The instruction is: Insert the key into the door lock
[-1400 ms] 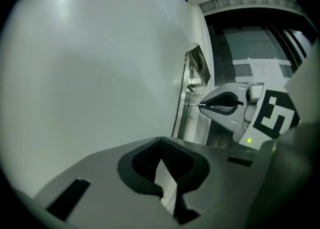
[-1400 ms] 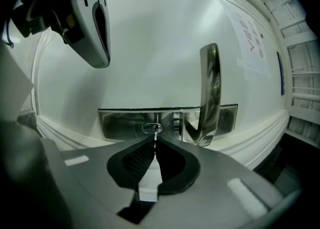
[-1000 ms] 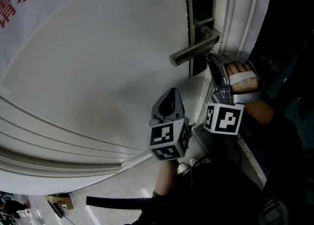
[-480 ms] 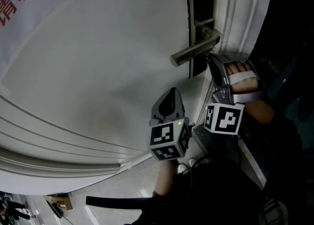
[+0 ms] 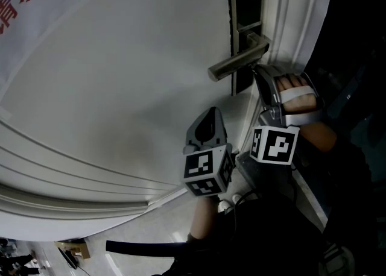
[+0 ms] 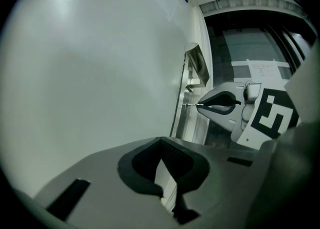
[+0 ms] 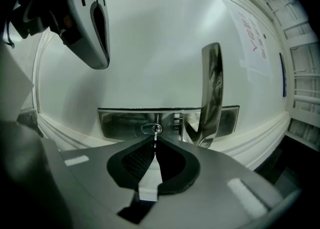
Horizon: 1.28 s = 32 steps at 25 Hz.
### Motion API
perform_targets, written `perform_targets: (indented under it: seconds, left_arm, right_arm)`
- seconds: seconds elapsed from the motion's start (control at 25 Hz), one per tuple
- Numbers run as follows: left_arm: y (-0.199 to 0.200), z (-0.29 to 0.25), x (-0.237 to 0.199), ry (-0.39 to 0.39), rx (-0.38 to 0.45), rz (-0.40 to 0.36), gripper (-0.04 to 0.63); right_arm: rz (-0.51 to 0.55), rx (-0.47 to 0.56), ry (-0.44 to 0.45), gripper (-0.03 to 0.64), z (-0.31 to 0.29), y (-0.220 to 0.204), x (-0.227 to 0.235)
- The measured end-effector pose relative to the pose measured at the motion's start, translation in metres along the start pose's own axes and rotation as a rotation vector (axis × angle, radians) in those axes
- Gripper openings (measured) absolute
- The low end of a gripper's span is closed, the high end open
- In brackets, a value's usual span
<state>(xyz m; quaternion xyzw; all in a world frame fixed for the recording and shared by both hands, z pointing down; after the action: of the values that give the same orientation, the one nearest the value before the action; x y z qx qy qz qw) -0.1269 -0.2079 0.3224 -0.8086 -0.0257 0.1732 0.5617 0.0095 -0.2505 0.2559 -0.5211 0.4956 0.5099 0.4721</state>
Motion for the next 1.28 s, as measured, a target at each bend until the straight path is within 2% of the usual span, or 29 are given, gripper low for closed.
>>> perform_targets:
  seconds: [0.6,0.84,1.08,1.28]
  left_arm:
    - [0.0014,0.0,-0.0015,-0.01,0.016,-0.008,0.0]
    - [0.0021,-0.0015,-0.0007,-0.019,0.016,-0.008,0.0]
    - [0.0013,-0.0045,-0.0006,-0.025,0.013,-0.008,0.0]
    - [0.0006,-0.0062,0.0004,-0.032,0.002,-0.006,0.0]
  right_arm:
    - [0.045,-0.008,-0.015,0.012,-0.0004,0.0015,-0.001]
    - [0.026,-0.006,0.007,0.012,-0.0001,0.0013,0.0007]
    - [0.055,-0.004,-0.016,0.012,-0.0004,0.0013,-0.0013]
    - [0.016,0.003,0.023,0.012,-0.0006,0.0007,0.0017]
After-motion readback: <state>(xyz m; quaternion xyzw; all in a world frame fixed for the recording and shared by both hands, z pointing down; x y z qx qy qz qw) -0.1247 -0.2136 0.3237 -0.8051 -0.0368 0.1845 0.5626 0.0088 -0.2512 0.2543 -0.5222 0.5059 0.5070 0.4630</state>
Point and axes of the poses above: the fingertips, and each gripper's own axes: z backward along the fingers, x to its right, y out of its top, the point moved 9 cm from there along z, backward along the fingers, and after that the axes turned 13 degrees about -x, right-handed, at the moved point
